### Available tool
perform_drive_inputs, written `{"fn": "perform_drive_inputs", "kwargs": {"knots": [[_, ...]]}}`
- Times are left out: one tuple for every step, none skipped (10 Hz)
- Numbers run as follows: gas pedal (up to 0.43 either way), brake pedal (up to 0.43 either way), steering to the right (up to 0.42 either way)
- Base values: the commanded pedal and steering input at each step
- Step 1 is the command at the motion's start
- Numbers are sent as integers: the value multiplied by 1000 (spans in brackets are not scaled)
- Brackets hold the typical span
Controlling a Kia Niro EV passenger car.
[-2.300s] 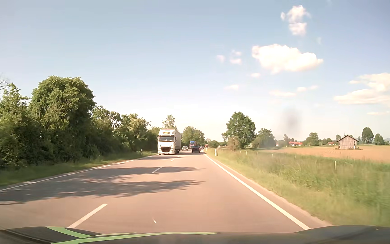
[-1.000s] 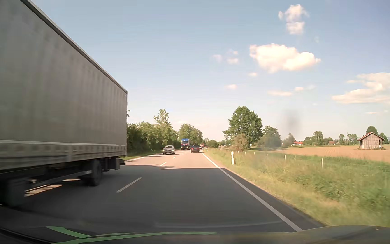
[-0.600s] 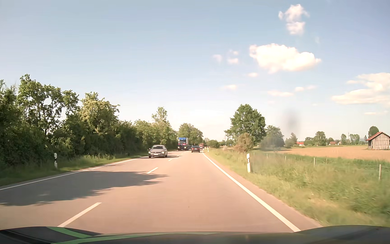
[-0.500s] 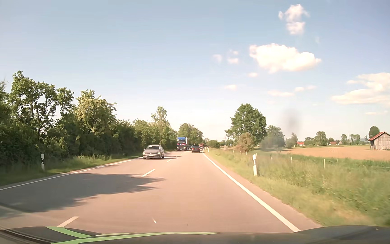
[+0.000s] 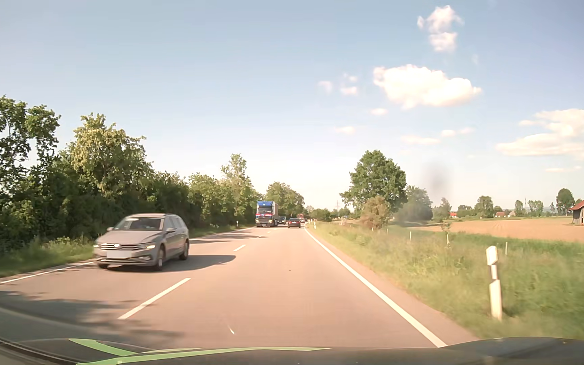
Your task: Follow the waypoints while adhering to traffic rules and regulations
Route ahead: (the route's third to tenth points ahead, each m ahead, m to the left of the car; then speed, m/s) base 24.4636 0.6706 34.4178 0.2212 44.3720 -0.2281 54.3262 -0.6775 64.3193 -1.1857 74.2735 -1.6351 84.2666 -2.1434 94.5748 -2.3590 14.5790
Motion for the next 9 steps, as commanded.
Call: {"fn": "perform_drive_inputs", "kwargs": {"knots": [[130,0,0],[130,0,0],[130,0,0],[130,0,0],[130,0,0],[130,0,0],[130,0,0],[130,0,0],[118,0,1]]}}
